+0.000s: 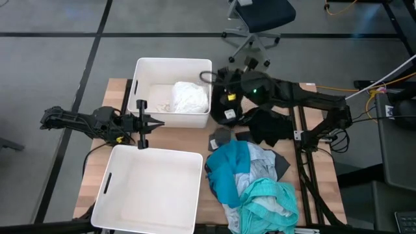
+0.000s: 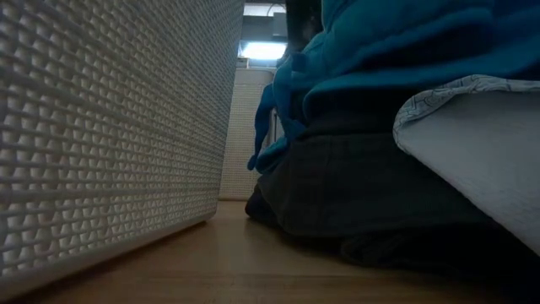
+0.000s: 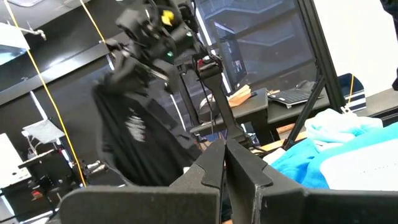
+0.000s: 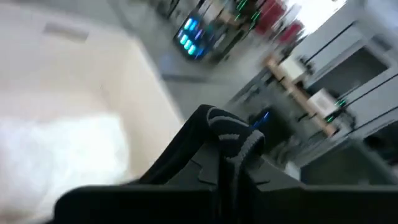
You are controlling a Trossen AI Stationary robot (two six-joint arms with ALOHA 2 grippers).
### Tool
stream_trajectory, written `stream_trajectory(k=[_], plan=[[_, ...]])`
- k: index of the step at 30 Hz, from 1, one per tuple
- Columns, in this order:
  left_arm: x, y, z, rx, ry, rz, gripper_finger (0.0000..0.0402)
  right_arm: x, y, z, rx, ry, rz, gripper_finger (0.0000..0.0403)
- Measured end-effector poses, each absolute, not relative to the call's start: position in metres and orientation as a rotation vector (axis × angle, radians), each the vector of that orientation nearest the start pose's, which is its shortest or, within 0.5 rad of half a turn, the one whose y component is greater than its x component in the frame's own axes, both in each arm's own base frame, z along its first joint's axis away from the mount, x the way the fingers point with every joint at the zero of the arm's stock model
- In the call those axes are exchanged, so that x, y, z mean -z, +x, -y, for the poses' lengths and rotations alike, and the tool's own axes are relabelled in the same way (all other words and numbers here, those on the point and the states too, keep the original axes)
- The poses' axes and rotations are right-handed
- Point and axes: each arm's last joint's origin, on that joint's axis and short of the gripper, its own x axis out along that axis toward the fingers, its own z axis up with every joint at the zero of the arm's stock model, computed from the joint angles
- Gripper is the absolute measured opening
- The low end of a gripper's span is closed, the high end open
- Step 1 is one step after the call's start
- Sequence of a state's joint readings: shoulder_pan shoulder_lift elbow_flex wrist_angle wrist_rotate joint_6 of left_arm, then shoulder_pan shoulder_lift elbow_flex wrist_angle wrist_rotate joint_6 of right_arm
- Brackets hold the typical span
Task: Sort clothes
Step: Put the black boxer into the top laundry organizer
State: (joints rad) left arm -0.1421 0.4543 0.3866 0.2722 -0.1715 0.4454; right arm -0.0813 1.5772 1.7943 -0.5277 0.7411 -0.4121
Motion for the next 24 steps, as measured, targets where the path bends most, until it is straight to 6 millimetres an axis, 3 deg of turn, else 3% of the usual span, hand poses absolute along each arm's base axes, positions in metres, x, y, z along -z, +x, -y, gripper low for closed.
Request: stream_trajectory(k=[4, 13, 20, 24], plan=[[-0.282, 0.125, 0.013, -0.073, 0.412, 0.192, 0.0005, -0.471, 0.333, 0.062, 0.757, -0.510, -0.291, 0.0016], [-0.282, 0.125, 0.013, -0.074, 0.417, 0.192, 0.0005, -0.496, 0.344, 0.099, 0.567, -0.518, 0.178, 0.0017], [-0.282, 0.125, 0.013, -0.077, 0.442, 0.191, 0.0005, -0.495, 0.368, 0.109, 0.391, -0.597, 0.599, 0.0017], [-0.282, 0.125, 0.013, -0.077, 0.445, 0.191, 0.0005, -0.483, 0.383, 0.110, 0.358, -0.629, 0.711, 0.0017]])
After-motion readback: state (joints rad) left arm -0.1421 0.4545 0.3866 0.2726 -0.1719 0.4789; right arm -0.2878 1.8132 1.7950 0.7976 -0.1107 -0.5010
